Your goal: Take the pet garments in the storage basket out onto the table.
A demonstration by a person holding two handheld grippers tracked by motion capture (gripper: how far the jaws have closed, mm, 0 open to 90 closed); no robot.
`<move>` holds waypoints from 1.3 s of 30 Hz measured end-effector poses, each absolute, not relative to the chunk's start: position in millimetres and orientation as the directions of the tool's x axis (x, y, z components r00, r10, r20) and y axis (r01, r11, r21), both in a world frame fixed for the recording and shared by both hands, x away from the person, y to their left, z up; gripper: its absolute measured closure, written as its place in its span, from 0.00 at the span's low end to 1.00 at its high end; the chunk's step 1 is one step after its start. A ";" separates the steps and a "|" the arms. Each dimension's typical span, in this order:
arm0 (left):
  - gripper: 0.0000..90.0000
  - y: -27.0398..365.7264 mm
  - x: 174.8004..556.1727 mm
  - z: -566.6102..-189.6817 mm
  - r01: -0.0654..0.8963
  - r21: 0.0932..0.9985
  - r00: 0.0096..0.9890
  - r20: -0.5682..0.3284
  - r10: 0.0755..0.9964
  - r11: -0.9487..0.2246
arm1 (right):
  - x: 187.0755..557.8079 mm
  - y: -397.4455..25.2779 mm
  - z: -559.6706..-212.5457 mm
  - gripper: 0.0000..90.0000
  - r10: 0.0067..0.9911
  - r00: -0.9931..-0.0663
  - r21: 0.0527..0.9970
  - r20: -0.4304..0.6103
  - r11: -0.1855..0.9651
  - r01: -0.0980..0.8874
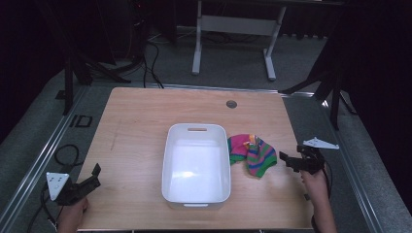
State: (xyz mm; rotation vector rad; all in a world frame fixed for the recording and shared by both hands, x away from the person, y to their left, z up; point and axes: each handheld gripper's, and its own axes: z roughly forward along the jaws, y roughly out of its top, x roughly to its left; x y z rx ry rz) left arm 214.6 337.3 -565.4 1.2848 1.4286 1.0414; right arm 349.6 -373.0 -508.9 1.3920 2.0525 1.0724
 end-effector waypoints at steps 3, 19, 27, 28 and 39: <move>0.01 337.2 214.5 -565.4 0.216 0.971 -0.032 -0.092 0.995 0.097 | 342.6 -381.6 -517.9 0.14 0.925 -0.373 0.804 0.077 0.163 0.571; 0.01 336.5 214.4 -565.5 0.215 0.972 -0.035 -0.090 0.995 0.095 | 307.5 -395.9 -546.3 0.14 0.959 -0.283 0.833 0.002 0.156 0.532; 0.01 336.6 214.3 -565.4 0.215 0.972 -0.036 -0.091 0.995 0.097 | 292.0 -397.4 -556.1 0.14 0.965 -0.262 0.852 0.007 0.132 0.507; 0.01 336.6 214.3 -565.5 0.214 0.972 -0.036 -0.091 0.995 0.096 | 290.5 -397.3 -555.5 0.14 0.966 -0.260 0.856 0.000 0.134 0.499; 0.01 337.0 214.3 -565.4 0.215 0.972 -0.037 -0.093 0.995 0.099 | 282.4 -403.2 -555.7 0.14 0.979 -0.204 0.895 0.027 0.068 0.442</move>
